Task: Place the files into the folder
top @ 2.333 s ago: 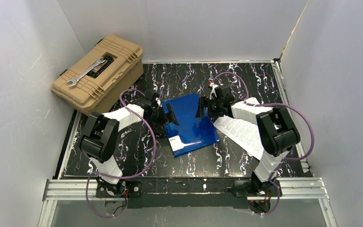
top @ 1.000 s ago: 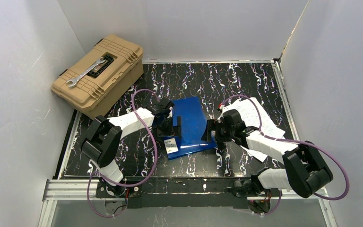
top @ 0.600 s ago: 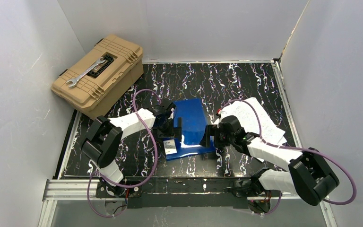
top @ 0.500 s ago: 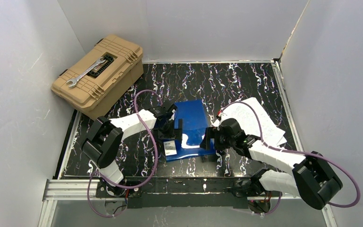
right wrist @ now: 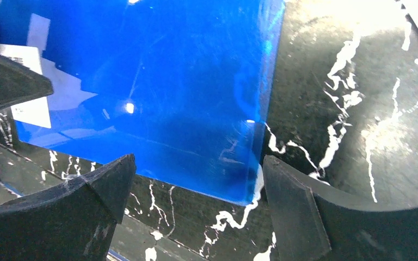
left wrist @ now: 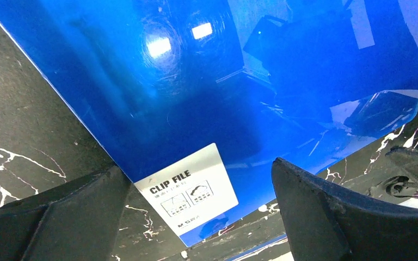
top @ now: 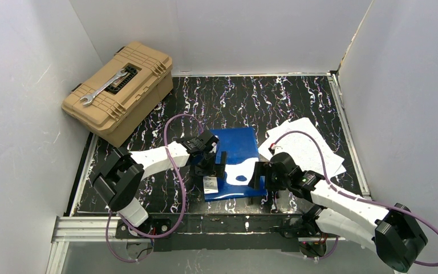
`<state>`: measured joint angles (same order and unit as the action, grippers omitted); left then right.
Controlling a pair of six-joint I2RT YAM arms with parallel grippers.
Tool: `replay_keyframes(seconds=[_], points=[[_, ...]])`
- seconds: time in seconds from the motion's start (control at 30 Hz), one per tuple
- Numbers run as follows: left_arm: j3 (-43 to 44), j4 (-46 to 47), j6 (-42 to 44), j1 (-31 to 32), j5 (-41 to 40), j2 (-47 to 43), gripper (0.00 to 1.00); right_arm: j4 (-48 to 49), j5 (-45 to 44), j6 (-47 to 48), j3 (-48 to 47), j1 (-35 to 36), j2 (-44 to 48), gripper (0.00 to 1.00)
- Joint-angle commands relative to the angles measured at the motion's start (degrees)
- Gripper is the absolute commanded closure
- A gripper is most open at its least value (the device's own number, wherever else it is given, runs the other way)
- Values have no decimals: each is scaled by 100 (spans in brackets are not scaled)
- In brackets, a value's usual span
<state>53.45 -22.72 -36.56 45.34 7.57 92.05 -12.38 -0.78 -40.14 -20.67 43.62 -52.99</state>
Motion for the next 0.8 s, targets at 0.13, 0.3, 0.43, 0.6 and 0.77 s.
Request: replay_keyframes(seconds=[0.13,0.3,0.43,0.6,0.77], points=[[-127,-755,-70,88,-652,-539,2,-1584,-948,227,-854,52,176,2],[-429,-590,-265,-67,-598,-1058,2,-1803,-1163,486,-1393,51,75,1],[-787,-254,-452,-254,-263,-1536,2,-1828,-1149,613,-1731,52,-76,1],[-1217,150,-670,-585,256,-1802,7,-1740,-1076,681,-1989,52,-211,1],[-1819,989,-878,-1141,1139,-1834,17,-1620,-906,710,-2068,52,-337,1]])
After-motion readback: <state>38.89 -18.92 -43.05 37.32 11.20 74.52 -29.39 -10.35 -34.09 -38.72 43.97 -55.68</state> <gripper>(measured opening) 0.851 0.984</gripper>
